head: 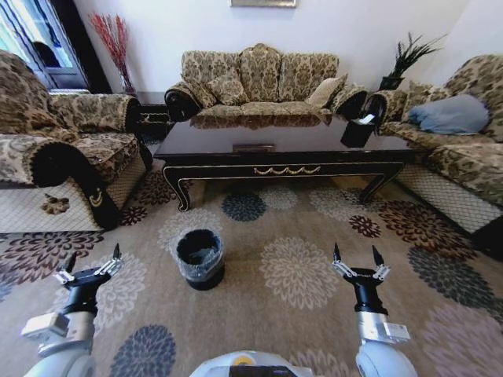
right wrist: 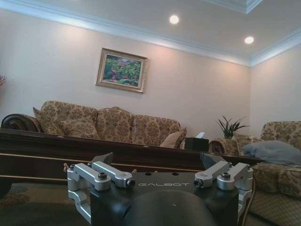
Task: Move to the front of the table and pick up the trash from the floor, then place it into the trash bin.
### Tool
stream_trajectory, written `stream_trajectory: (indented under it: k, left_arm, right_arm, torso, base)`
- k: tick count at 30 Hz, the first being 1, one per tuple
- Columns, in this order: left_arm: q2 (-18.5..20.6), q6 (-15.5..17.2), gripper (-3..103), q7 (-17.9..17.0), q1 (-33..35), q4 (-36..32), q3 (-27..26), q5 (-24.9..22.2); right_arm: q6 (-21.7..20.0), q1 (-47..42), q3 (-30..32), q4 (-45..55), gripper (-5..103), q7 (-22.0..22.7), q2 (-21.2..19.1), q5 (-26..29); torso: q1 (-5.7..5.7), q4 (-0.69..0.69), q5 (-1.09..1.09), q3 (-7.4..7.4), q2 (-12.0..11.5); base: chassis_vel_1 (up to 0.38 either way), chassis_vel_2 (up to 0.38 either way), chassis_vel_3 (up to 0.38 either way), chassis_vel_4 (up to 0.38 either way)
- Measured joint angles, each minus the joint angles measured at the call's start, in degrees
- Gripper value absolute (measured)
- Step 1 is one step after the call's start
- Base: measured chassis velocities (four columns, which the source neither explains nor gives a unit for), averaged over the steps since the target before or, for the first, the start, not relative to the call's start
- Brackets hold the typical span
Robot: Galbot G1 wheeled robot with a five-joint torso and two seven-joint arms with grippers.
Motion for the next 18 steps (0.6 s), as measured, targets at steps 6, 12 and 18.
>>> stream_trajectory:
  k: [6,12,18]
  left_arm:
    - [0.13,0.0,100,-0.54,-0.23,0.36,0.96,0.44]
    - [0.93,-0.05,100,-0.95,-0.61,0.93,0.42,0.08]
    - [1.53,-0.08,100,-1.25,-1.14,1.77,0.59,0.01]
  right_arm:
    - [0.2,-0.39,0.14,-0.06,100,-0.04,0.77,-0.86]
    - [0.44,-0.51,-0.39,-0.52,100,-0.19,1.33,-1.8]
    - [0.45,-0.06,-0.53,-1.5,100,-0.18,1.46,-1.91]
  torso:
    - [0.0,0.01,-0.02,0.0,0.0]
    - [0.0,0.01,-0.01,0.0,0.0]
    - [-0.02,0.01,-0.01,-0.03,0.01]
  base:
    - [0.288,-0.29,-0.285,0.296]
    - [0.337,-0.328,-0.343,0.335]
    - [0.372,-0.362,-0.368,0.365]
